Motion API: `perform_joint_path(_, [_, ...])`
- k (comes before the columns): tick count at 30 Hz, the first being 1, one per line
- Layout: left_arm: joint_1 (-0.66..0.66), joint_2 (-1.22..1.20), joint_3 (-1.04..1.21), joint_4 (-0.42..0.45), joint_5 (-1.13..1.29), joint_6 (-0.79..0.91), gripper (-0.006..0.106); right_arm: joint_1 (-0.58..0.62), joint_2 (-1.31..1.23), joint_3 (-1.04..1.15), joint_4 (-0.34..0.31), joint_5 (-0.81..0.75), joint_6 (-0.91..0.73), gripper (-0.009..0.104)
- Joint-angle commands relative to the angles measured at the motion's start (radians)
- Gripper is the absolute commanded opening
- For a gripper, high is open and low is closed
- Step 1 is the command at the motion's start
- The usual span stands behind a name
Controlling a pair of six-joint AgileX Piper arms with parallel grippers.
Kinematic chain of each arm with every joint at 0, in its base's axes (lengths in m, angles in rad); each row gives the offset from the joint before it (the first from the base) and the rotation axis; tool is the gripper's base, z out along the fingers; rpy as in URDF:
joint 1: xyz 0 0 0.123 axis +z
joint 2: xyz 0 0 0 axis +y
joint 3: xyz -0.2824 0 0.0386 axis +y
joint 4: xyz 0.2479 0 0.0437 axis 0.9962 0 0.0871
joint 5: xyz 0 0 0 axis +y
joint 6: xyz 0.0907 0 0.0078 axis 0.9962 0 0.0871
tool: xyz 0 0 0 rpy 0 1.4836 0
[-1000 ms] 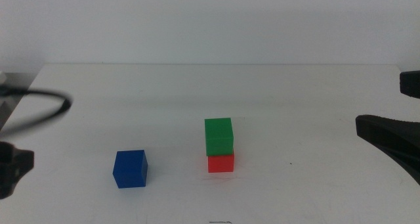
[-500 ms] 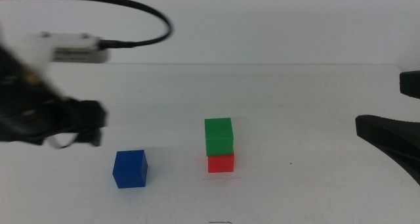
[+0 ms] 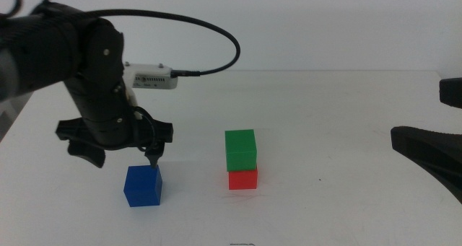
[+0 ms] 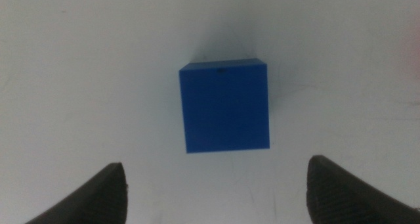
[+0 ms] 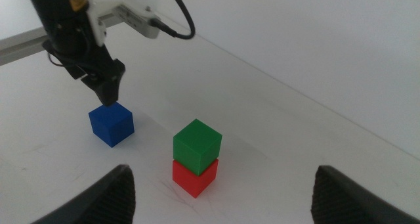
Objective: Stack red cubes first, then green, then blue cubes in a specific spot.
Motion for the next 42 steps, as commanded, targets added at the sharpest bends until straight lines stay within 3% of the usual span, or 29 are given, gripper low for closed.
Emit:
perform_joint_path(1, [0.008, -0.006, -0.040, -0.018, -0.021, 0.020, 0.094, -0.009, 0.000, -0.027, 0.005, -0.077, -0.009, 0.082])
perform_joint_path(7, [0.091, 0.039, -0.040, -0.190, -0.049, 0.183, 0.094, -0.009, 0.000, -0.027, 0.005, -0.077, -0.009, 0.082])
perform_joint_path(25, [0.095, 0.226, -0.040, -0.189, -0.119, 0.192, 0.091, -0.009, 0.000, -0.027, 0.005, -0.077, -0.009, 0.082])
perform_joint_path(30, [0.095, 0.237, -0.040, -0.185, -0.141, 0.192, 0.070, -0.009, 0.000, -0.027, 0.005, -0.077, -0.009, 0.082])
perform_joint_path(31, [0.095, 0.230, -0.040, -0.187, -0.134, 0.192, 0.062, -0.009, 0.000, -0.027, 0.005, -0.077, -0.009, 0.082])
perform_joint_path(32, [0.095, 0.207, -0.040, -0.202, -0.113, 0.192, 0.045, -0.009, 0.000, -0.027, 0.005, -0.077, -0.009, 0.082])
perform_joint_path(33, [0.095, 0.187, -0.040, -0.213, -0.098, 0.187, 0.036, -0.009, 0.000, -0.027, 0.005, -0.077, -0.009, 0.082])
perform_joint_path(38, [0.077, 0.051, -0.082, -0.207, -0.025, 0.085, 0.000, -0.009, 0.000, -0.027, 0.005, -0.077, -0.009, 0.082])
perform_joint_path(42, [-0.011, -0.026, -0.166, -0.158, 0.014, -0.019, -0.002, -0.009, 0.000, -0.027, 0.005, -0.077, -0.009, 0.082])
